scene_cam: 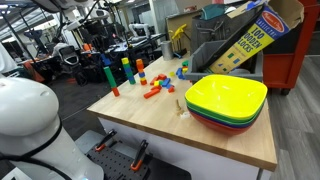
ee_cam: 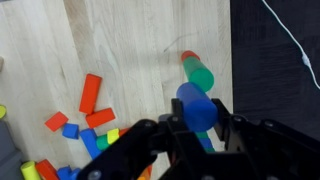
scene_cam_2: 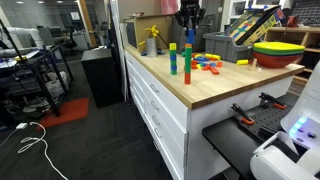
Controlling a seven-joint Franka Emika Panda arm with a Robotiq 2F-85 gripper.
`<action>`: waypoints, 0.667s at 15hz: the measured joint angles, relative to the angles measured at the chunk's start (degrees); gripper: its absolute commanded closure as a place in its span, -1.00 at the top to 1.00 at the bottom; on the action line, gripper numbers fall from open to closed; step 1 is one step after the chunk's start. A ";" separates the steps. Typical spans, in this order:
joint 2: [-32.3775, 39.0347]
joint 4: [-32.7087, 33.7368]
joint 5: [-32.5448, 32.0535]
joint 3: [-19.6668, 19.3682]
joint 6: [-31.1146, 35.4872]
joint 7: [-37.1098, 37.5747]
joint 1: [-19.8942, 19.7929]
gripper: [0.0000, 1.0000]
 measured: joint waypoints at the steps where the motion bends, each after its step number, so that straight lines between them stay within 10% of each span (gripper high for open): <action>1: 0.01 0.06 0.04 0.00 -0.04 0.00 0.11 -0.83; 10: 0.92 0.15 0.66 -0.10 -0.70 0.00 0.30 -0.83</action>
